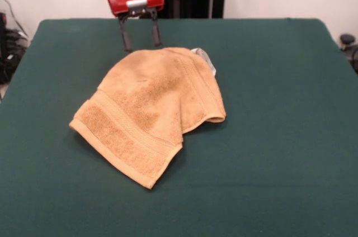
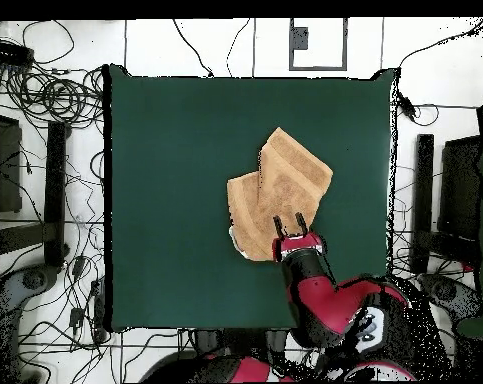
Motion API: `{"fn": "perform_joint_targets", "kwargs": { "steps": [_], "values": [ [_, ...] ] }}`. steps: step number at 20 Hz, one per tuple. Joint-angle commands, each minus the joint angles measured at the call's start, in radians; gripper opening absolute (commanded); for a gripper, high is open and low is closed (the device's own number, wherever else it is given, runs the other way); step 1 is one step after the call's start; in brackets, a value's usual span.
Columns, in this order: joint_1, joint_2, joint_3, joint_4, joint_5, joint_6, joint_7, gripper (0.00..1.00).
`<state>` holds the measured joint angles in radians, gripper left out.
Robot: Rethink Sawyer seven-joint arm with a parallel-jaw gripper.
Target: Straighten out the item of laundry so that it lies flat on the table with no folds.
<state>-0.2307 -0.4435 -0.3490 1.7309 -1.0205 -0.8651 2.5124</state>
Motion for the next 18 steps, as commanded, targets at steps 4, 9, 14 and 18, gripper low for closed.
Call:
{"fn": "perform_joint_targets", "kwargs": {
  "steps": [4, 9, 14, 18],
  "values": [
    [0.010, 0.169, 0.132, -0.070, 0.071, -0.202, -0.248, 1.00],
    [0.028, 0.187, 0.108, -0.086, 0.066, -0.214, -0.206, 1.00],
    [0.036, 0.197, 0.102, -0.102, 0.030, -0.186, -0.130, 1.00],
    [0.052, 0.181, 0.109, -0.099, -0.036, -0.110, 0.012, 1.00]
  ]
}}
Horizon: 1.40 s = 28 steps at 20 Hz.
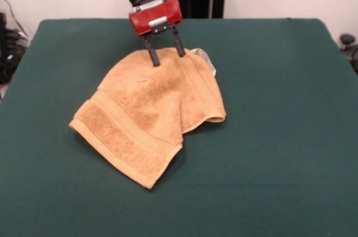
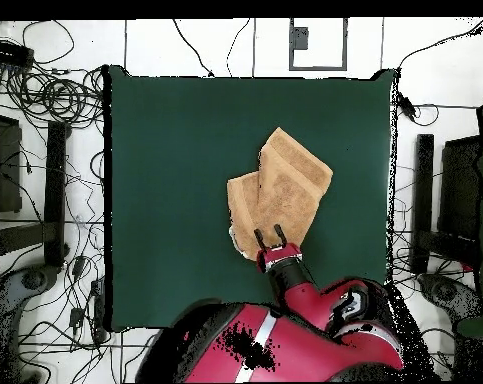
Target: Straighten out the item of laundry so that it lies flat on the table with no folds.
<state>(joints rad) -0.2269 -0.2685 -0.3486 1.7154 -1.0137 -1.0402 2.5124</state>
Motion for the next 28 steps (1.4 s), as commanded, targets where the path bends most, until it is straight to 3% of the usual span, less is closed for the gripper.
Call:
{"fn": "perform_joint_targets", "kwargs": {
  "steps": [1, 2, 9, 15, 16, 17, 18, 20, 28],
  "values": [
    [0.050, 0.004, 0.111, -0.080, -0.050, 0.078, 0.036, 1.00],
    [0.053, 0.004, 0.121, -0.077, -0.077, 0.121, 0.110, 1.00],
    [0.043, 0.001, 0.142, -0.063, -0.146, 0.293, 0.293, 1.00],
    [0.098, -0.087, 0.204, -0.076, -0.474, 0.421, 0.719, 1.00],
    [0.142, -0.089, 0.198, -0.084, -0.580, 0.445, 0.886, 1.00],
    [0.168, -0.085, 0.186, -0.089, -0.627, 0.448, 0.960, 1.00],
    [0.235, -0.054, 0.148, -0.110, -0.739, 0.422, 1.157, 1.00],
    [0.292, 0.011, 0.096, -0.143, -0.812, 0.340, 1.292, 1.00],
    [0.313, 0.076, 0.033, -0.185, -0.827, 0.259, 1.296, 1.00]
  ]
}}
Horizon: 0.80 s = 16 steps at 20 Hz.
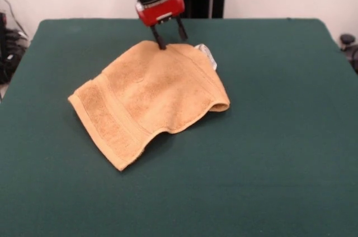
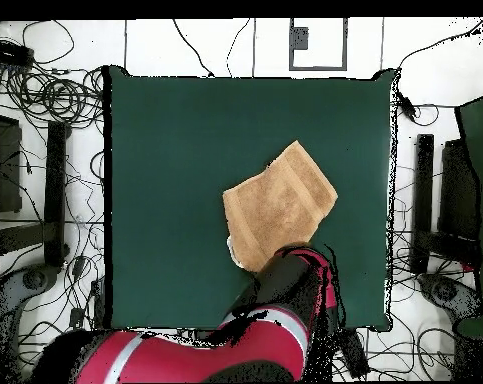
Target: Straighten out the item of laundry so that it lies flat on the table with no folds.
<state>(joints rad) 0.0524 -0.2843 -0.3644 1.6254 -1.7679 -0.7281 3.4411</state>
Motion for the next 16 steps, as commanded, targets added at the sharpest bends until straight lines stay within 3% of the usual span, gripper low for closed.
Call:
{"fn": "perform_joint_targets", "kwargs": {
  "steps": [1, 7, 16],
  "values": [
    [0.034, 0.091, 0.049, -0.095, -0.074, -0.052, 0.367, 1.00],
    [0.043, 0.073, 0.053, -0.081, -0.053, -0.014, 0.361, 1.00],
    [0.095, 0.080, 0.086, -0.096, -0.100, -0.122, 0.554, 1.00]
  ]
}}
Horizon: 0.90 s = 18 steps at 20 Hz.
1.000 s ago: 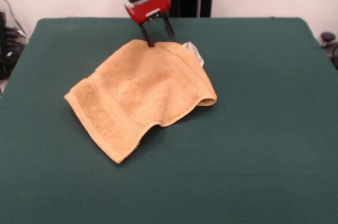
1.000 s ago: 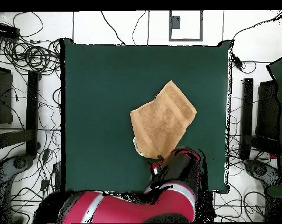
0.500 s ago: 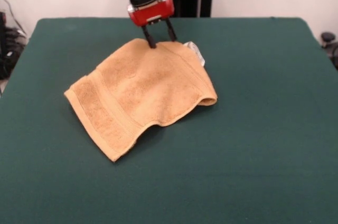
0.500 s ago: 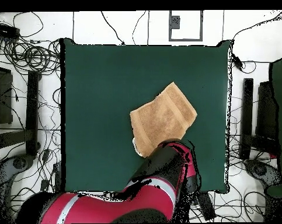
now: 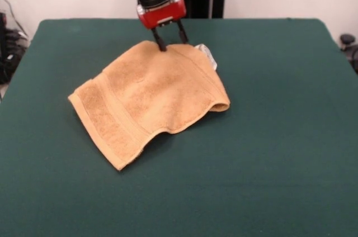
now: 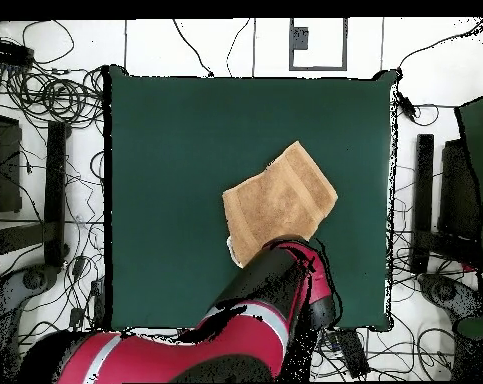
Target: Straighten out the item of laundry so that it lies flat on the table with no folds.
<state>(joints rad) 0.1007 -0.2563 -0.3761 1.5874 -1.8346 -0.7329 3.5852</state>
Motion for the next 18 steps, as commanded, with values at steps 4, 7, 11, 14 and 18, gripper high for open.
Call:
{"fn": "perform_joint_targets", "kwargs": {
  "steps": [4, 7, 11, 14, 18],
  "values": [
    [0.037, 0.028, 0.144, -0.009, 0.003, -0.162, 0.445, 1.00],
    [0.049, 0.012, 0.156, 0.019, 0.019, -0.188, 0.479, 1.00],
    [0.075, -0.001, 0.154, 0.031, 0.034, -0.201, 0.507, 1.00],
    [0.082, 0.001, 0.149, 0.019, 0.022, -0.229, 0.532, 1.00],
    [0.086, 0.004, 0.137, 0.015, 0.014, -0.254, 0.545, 1.00]
  ]
}}
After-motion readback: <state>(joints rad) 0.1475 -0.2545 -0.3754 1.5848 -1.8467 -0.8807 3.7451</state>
